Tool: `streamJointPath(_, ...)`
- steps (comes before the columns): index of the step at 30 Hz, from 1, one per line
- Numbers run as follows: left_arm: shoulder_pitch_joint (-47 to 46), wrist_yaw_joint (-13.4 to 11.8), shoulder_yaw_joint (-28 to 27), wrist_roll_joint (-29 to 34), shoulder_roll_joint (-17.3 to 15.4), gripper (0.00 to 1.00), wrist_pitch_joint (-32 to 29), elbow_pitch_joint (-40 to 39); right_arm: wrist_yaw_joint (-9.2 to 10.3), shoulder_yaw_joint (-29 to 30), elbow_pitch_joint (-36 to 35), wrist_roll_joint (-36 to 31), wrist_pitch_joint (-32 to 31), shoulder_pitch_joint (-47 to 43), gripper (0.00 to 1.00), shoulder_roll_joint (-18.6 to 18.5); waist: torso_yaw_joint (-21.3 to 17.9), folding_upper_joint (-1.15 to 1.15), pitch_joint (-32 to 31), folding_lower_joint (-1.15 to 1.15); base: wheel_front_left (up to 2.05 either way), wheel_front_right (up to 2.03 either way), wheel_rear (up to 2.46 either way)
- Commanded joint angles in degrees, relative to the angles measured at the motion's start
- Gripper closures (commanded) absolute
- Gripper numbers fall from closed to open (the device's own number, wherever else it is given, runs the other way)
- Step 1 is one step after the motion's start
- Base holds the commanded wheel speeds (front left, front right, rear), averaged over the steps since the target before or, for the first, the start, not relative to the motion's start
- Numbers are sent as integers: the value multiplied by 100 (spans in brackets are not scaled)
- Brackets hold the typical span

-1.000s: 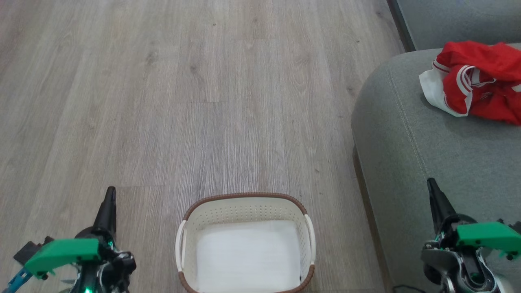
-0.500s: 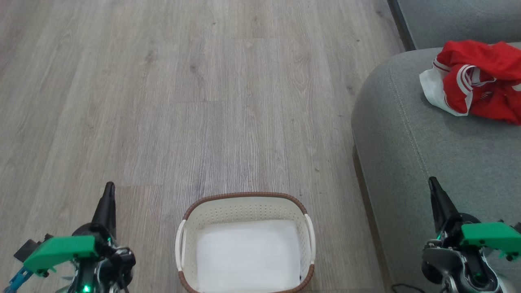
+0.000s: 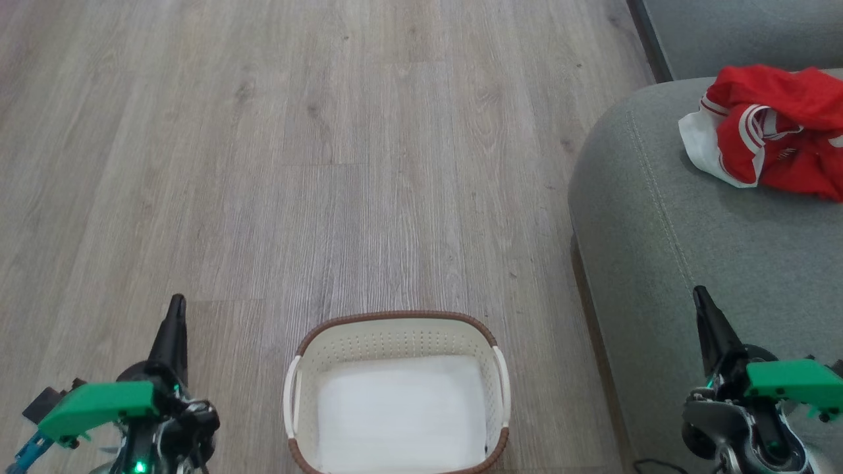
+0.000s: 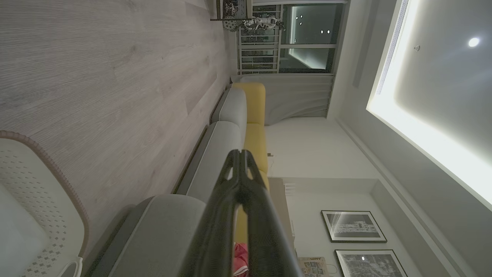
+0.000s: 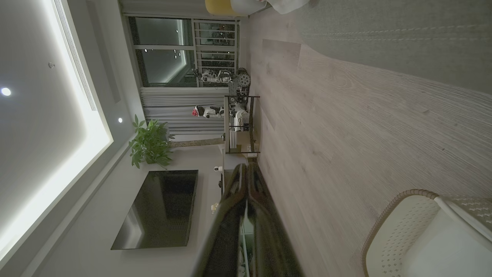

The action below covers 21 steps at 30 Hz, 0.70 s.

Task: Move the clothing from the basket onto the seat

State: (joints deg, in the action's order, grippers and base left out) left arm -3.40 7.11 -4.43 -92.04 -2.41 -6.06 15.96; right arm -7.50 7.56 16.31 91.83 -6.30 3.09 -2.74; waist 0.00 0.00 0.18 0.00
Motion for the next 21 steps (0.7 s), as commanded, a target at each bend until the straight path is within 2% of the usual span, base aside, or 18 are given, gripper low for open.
streamJointPath(1, -279, 37, -210, -12, -47, 100, -44, -190, 1, -99, -228, 29, -23, 310, 100, -14, 0, 0, 0, 0, 0, 0, 0)
streamJointPath(21, -279, 37, -209, -12, -47, 100, -43, -190, 1, -98, -228, 28, -23, 310, 100, -14, 0, 0, 0, 0, 0, 0, 0)
